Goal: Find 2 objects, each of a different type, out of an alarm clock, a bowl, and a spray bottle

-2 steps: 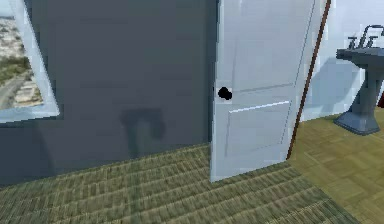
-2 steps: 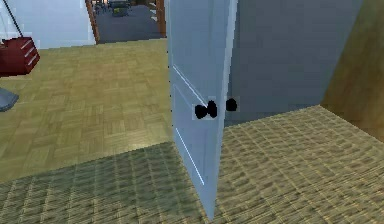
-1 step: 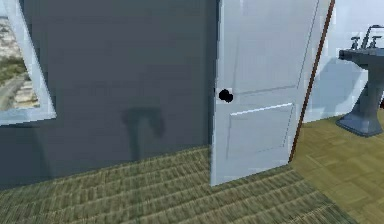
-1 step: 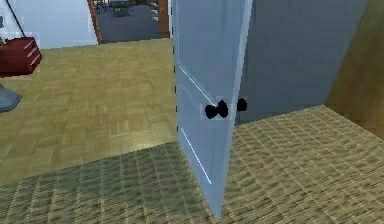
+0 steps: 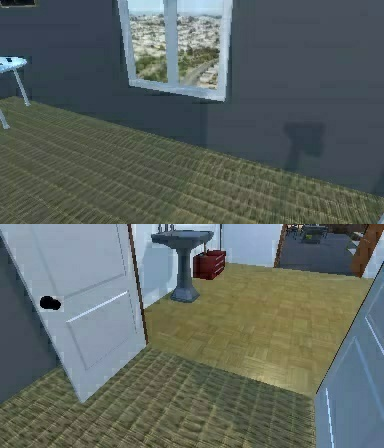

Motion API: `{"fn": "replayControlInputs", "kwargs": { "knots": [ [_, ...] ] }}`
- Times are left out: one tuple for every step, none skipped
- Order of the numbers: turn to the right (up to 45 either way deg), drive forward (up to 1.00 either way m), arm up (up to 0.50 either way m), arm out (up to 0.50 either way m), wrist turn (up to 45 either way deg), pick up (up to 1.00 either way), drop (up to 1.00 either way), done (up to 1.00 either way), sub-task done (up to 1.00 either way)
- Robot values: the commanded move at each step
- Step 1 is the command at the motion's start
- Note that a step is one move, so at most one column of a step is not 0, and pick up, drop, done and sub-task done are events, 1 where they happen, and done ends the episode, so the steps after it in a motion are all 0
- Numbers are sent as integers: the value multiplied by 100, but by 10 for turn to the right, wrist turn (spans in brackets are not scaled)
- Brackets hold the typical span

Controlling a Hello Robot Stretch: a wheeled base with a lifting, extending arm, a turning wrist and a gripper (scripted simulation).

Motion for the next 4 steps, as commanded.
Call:
{"fn": "replayControlInputs", "kwargs": {
  "knots": [
    [-150, 0, 0, 0, 0, 0, 0, 0, 0],
    [0, 45, 0, 0, 0, 0, 0, 0, 0],
    [-420, 0, 0, 0, 0, 0, 0, 0, 0],
    [0, 100, 0, 0, 0, 0, 0, 0, 0]
  ]
}}
